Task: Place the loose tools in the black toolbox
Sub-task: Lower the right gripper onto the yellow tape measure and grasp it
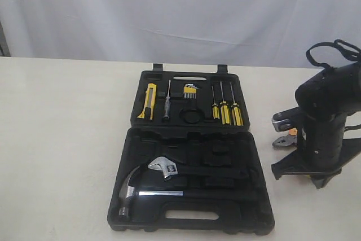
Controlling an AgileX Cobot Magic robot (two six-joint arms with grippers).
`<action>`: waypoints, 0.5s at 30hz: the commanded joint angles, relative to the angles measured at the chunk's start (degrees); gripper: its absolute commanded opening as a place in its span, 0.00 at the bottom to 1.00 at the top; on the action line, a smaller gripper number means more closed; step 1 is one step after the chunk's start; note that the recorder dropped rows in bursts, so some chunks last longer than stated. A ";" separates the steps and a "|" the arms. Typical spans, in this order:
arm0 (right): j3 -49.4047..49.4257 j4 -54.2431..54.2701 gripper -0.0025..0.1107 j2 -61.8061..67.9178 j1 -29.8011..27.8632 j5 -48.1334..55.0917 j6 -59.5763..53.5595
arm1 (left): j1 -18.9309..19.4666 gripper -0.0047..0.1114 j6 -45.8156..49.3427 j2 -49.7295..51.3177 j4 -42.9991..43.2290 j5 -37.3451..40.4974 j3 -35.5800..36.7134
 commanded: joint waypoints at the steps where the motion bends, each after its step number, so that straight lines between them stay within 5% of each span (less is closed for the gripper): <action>1: -0.03 -4.99 0.03 -0.02 -0.17 3.33 3.74 | -0.25 0.04 -0.12 -0.07 0.00 -0.62 0.05; 15: -0.03 1.18 0.03 -6.13 -0.17 0.49 2.68 | -0.25 0.04 -0.12 -0.07 0.00 -0.62 0.05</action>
